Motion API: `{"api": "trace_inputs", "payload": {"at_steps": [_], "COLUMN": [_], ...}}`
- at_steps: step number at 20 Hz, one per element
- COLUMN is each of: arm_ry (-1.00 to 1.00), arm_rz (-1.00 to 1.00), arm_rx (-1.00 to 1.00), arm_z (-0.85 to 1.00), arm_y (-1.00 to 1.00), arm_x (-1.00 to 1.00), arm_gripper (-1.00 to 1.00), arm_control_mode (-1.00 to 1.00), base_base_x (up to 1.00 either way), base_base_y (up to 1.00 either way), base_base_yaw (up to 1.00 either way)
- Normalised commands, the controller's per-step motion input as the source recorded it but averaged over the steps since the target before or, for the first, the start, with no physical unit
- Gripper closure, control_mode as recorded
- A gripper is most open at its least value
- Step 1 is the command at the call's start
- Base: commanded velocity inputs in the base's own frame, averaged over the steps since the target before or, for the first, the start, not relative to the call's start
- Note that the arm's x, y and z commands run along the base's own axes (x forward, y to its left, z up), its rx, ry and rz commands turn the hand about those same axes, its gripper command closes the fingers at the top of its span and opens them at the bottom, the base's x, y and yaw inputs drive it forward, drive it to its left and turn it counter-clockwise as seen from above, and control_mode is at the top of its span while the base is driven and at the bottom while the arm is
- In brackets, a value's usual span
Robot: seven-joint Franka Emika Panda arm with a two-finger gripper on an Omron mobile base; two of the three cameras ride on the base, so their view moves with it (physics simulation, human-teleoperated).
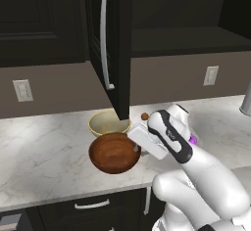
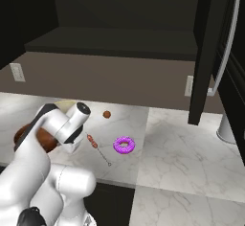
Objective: Pick both bowls and place them on the counter. Then place the kebab skewer in one bowl and place the donut in the other bowl.
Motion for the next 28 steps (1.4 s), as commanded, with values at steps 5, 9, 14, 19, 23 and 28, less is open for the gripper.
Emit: {"api": "trace_inputs", "payload": {"at_steps": [5,9,14,19,23,28], "arm_ry": [0.00,-0.01,0.00,0.00,0.00,0.00], "arm_rz": [0.00,0.00,0.00,0.00,0.00,0.00], "arm_rx": [0.00,0.00,0.00,0.00,0.00,0.00], "arm_z": [-0.20,-0.19,-0.24,-0.12,-0.02,0.00], "arm_y": [0.00,0.04,0.06,0.01,0.01,0.00], "arm_x": [0.00,0.02,0.00,0.00,0.00,0.00], "arm_gripper": [1.00,1.00,1.00,1.00,-1.00,-1.00], "arm_control_mode": [-1.00,-1.00,-1.00,-1.00,-1.00,-1.00], "base_base_x": [0.00,0.00,0.00,0.00,0.00,0.00], "base_base_y": [0.00,0.00,0.00,0.00,0.00,0.00], "base_base_yaw": [0.00,0.00,0.00,0.00,0.00,0.00]}}
